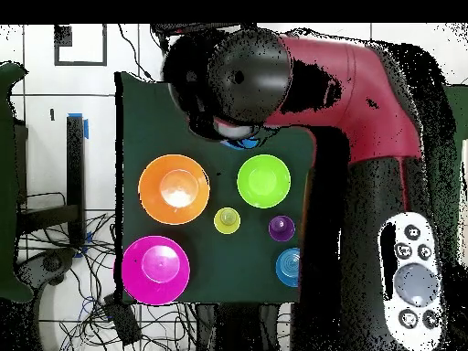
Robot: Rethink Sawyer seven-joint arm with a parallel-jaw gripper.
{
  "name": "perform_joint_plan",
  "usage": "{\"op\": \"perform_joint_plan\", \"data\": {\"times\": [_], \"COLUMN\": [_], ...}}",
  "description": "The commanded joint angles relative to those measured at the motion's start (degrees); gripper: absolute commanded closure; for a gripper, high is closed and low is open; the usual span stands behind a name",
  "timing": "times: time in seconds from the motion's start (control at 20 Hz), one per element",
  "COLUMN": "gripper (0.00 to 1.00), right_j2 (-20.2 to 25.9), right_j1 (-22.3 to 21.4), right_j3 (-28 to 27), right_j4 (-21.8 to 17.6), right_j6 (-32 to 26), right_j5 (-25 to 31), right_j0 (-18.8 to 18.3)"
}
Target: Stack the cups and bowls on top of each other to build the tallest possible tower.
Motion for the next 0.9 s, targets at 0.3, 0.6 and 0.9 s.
{"op": "perform_joint_plan", "data": {"times": [0.3, 0.6, 0.9], "gripper": [1.00, 1.00, 1.00], "right_j2": [-1.60, -2.22, -1.56], "right_j1": [3.99, 3.87, 3.25], "right_j3": [-8.90, -3.25, 1.94], "right_j4": [-4.74, -2.78, -1.64], "right_j6": [3.04, 3.23, 1.37], "right_j5": [9.37, 6.06, -0.60], "right_j0": [1.81, 0.97, -0.61]}}
